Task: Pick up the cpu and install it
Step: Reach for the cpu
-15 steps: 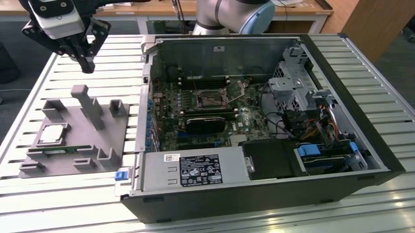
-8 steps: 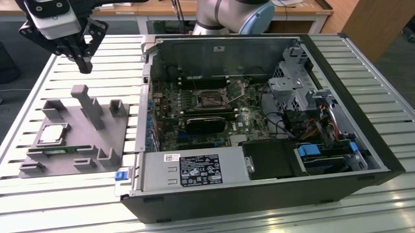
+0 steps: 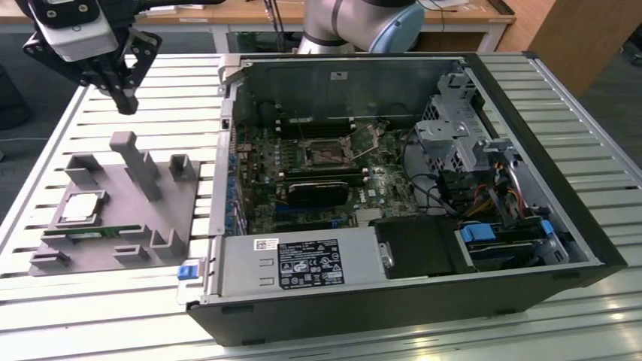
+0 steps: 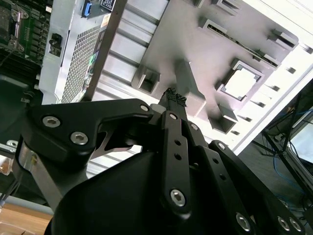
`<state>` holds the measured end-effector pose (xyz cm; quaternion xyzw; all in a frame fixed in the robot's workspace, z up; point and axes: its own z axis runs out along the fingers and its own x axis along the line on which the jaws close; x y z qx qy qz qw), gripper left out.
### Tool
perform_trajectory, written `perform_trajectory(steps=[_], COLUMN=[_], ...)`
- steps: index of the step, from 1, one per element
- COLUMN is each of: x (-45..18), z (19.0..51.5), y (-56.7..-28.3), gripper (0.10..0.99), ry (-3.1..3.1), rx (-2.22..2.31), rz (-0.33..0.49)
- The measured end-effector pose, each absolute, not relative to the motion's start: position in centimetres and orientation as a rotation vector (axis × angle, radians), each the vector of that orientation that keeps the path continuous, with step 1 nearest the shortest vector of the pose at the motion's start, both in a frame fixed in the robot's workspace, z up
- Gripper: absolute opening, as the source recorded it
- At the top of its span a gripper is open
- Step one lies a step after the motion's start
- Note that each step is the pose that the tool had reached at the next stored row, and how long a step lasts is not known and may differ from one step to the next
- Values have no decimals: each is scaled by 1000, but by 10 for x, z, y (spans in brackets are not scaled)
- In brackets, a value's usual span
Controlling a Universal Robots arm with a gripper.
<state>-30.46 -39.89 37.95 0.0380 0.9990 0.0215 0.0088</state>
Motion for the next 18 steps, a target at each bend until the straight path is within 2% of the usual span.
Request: perform_trajectory(steps=[18], x=[-318], z=[379], y=[-399], gripper=[106], ry=[3121], rx=[119], rz=[67])
